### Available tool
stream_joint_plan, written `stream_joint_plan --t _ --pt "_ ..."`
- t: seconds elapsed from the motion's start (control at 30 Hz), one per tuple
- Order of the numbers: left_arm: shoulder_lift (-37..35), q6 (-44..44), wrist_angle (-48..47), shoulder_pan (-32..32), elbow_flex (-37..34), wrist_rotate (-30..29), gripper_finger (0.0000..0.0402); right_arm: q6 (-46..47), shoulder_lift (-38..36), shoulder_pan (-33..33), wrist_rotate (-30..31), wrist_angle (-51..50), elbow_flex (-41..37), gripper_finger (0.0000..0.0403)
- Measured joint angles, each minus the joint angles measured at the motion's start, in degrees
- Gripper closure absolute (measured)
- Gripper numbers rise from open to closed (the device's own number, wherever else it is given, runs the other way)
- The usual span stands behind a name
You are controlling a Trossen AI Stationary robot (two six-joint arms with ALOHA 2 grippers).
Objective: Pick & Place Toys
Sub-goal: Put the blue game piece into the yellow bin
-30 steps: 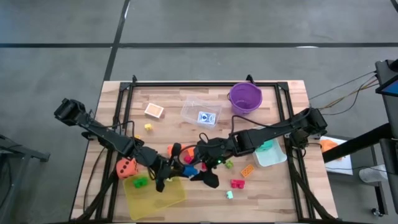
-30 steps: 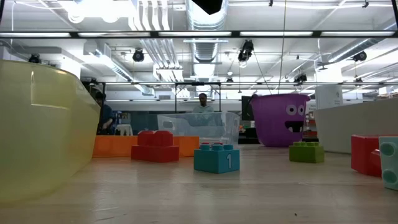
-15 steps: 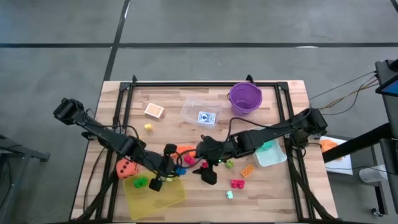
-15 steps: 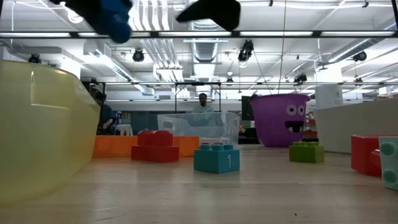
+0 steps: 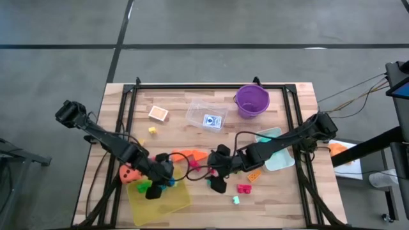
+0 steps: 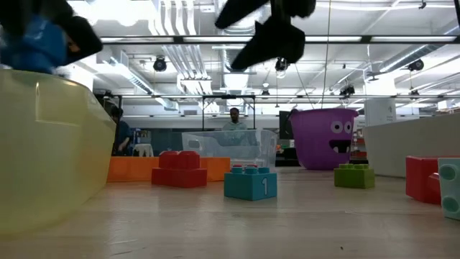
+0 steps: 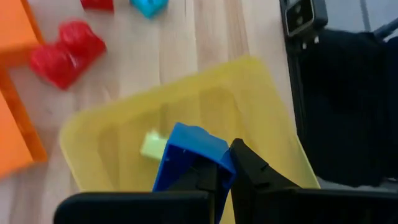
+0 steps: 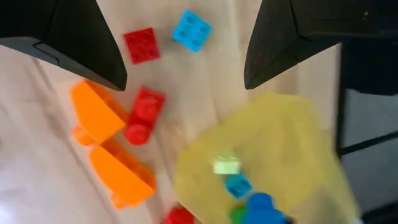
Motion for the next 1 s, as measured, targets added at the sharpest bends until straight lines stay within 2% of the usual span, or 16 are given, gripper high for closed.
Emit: stream_joint_plan --t 0.27,0.43,0.63,1.0 --pt "0.02 -9.84 -6.97 -3.66 -0.62 1.86 0.0393 -0.94 -0.26 0.32 7.37 2.44 -5.17 0.0083" --pt "0.25 -17.16 -8.5 -5.59 -1.37 5.36 0.0393 -0.65 -0.26 0.3 7.44 3.89 -6.94 0.0083" --pt "1.97 -20.97 -8.26 -7.07 -1.35 9.34 0.0393 -0.08 -0.26 0.32 7.42 3.8 -7.45 0.0083" --pt "9.17 -22.04 -8.26 -7.54 -1.36 16.68 0.0393 -1.86 -0.26 0.29 7.37 3.74 -7.39 0.0083"
